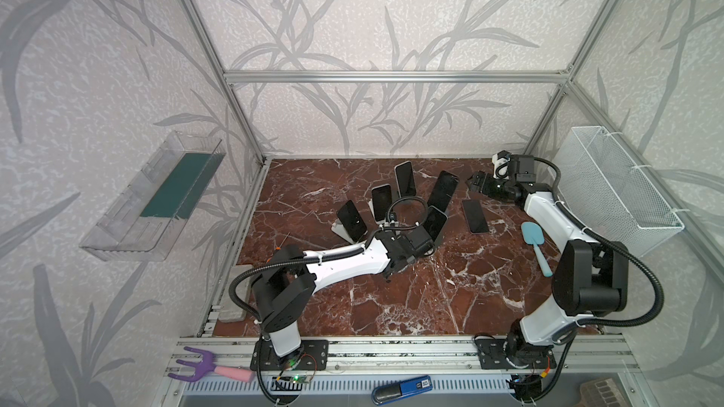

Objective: Remove the phone from the phone stand
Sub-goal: Pick up the phone stand from the center of the table.

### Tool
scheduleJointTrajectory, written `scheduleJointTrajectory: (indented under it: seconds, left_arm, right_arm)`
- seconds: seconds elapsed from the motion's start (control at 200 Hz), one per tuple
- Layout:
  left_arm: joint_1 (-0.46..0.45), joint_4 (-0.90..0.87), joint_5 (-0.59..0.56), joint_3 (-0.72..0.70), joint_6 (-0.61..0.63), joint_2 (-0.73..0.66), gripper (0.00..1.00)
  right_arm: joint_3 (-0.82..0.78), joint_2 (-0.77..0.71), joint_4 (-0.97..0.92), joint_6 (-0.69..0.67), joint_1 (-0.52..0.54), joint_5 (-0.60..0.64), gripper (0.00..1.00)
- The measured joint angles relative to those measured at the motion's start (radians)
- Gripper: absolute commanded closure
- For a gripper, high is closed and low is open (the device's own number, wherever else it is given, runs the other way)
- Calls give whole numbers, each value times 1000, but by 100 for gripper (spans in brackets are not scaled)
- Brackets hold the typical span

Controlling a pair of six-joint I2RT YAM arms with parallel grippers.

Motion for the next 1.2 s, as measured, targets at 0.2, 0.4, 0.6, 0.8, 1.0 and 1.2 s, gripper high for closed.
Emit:
scheduleJointTrajectory:
  seconds: [0.2, 0.4, 0.6, 0.8, 1.0, 1.2]
  left_arm:
    - [29, 55, 6, -2, 34, 50, 36]
    - [39, 45, 4, -2, 51, 63, 42]
    - [37, 48, -6, -4, 83, 61, 44]
    - [29, 65, -10, -42, 154, 4, 48]
    - [19, 48, -45, -43, 236, -141, 50]
    - [23, 58, -105, -42, 388, -355, 49]
  right_arm:
    - [0, 0, 0, 6, -1, -10, 7]
    - [0, 0, 1, 6, -2, -15, 8]
    - [-6, -6, 6, 7, -3, -16, 13]
    - [-14, -8, 17, 11, -3, -18, 14]
    - [-39, -20, 58, 18, -4, -24, 14]
    - [-85, -71, 89, 31, -6, -23, 14]
